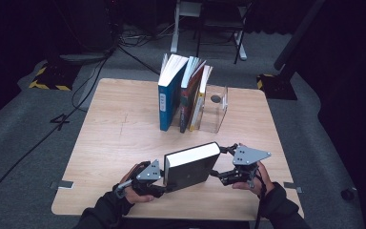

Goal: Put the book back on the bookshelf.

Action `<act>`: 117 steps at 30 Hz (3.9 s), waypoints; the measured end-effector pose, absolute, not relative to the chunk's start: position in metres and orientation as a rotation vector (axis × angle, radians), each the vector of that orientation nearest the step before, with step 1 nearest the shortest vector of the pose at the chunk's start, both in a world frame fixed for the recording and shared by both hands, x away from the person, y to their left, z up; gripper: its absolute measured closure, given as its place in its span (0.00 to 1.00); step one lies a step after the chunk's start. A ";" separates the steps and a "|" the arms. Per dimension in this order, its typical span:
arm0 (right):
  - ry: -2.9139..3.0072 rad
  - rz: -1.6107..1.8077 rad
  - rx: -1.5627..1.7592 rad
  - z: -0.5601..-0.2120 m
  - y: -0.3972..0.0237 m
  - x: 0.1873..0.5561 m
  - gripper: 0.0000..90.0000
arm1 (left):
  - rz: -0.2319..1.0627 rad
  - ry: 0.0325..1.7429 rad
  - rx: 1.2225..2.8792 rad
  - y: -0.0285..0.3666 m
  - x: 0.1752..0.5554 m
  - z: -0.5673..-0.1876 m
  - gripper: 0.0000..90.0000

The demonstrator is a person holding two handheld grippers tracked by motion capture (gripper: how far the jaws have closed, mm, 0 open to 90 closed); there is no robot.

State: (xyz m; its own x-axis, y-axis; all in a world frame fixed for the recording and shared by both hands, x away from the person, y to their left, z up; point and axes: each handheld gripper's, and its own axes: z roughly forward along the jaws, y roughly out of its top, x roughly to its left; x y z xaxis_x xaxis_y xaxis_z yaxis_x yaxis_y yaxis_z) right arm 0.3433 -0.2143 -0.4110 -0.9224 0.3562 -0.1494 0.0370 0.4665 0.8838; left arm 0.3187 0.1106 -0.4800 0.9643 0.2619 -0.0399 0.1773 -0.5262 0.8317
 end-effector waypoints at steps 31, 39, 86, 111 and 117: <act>2.418 1.512 0.230 -0.383 -0.191 0.334 0.51 | 0.157 0.401 2.111 0.097 0.353 -0.477 0.35; 2.425 1.500 0.284 -0.373 -0.211 0.337 0.54 | 0.177 0.411 2.102 0.072 0.365 -0.478 0.31; 2.532 1.329 0.570 -0.360 -0.201 0.350 0.52 | 0.311 0.818 2.253 0.156 0.333 -0.505 0.20; 2.500 1.262 0.684 -0.348 -0.205 0.365 0.59 | 0.319 0.816 2.253 0.155 0.332 -0.505 0.20; 2.432 1.210 0.733 -0.341 -0.220 0.374 0.59 | 0.316 0.819 2.254 0.155 0.333 -0.505 0.20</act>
State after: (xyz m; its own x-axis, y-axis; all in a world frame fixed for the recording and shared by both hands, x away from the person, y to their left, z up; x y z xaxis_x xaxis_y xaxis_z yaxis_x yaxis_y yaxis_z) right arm 0.3742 -0.2201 -0.3411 -0.8146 0.5769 -0.0600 0.3000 0.5077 0.8076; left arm 0.3325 0.1553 -0.5045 0.7698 0.6382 -0.0108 0.4656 -0.5498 0.6935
